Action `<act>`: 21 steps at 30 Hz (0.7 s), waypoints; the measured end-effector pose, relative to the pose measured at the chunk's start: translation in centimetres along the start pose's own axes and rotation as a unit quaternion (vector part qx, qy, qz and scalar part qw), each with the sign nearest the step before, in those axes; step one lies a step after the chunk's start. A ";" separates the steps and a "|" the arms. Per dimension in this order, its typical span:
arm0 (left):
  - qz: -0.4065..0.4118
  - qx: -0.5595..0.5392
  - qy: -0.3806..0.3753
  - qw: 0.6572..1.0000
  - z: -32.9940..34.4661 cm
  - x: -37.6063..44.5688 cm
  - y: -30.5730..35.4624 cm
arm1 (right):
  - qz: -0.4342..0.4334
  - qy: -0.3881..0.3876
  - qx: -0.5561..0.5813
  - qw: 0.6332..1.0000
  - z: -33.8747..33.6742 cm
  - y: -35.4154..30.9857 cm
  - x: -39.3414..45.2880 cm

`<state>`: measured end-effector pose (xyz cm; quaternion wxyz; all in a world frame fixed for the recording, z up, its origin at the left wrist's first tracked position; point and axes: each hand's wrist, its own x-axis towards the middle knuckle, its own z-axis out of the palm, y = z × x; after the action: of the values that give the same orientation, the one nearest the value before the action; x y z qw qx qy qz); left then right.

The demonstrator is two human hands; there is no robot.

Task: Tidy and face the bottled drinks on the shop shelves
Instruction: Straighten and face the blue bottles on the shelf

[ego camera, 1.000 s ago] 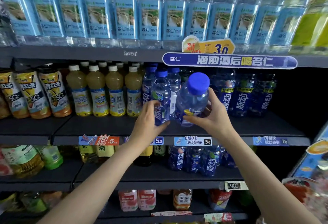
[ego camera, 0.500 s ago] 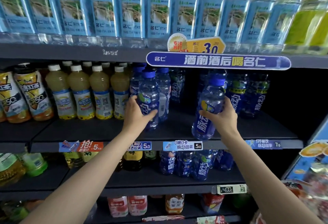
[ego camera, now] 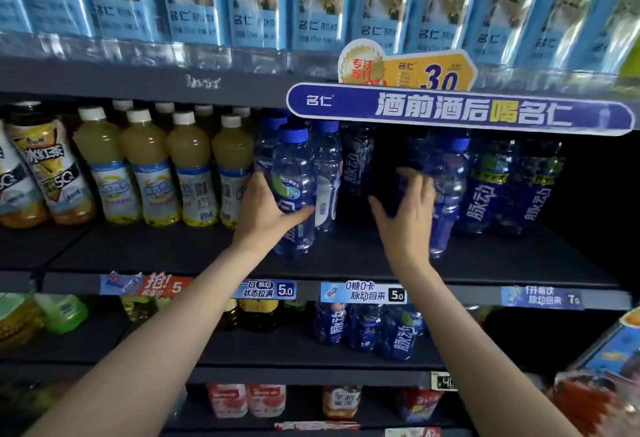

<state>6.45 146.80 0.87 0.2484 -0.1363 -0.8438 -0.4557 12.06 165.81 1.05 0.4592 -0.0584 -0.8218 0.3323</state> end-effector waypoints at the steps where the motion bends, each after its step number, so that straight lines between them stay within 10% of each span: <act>1: 0.012 0.007 0.009 1.000 0.1 0.0 -0.1 | 0.012 -0.041 0.013 0.999 1.5 0.2 0.3; 7: 0.024 0.102 0.094 0.990 1.1 -0.3 -0.7 | 0.210 -0.109 0.081 0.968 8.9 4.2 5.3; 21: 0.053 0.062 0.095 0.992 2.0 -0.2 -1.7 | 0.273 -0.115 0.066 0.953 13.9 6.3 7.3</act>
<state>5.21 147.54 -1.36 0.3588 -0.1214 -0.8347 -0.3999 -4.50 166.77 -2.46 0.2563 -0.2112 -0.7982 0.5026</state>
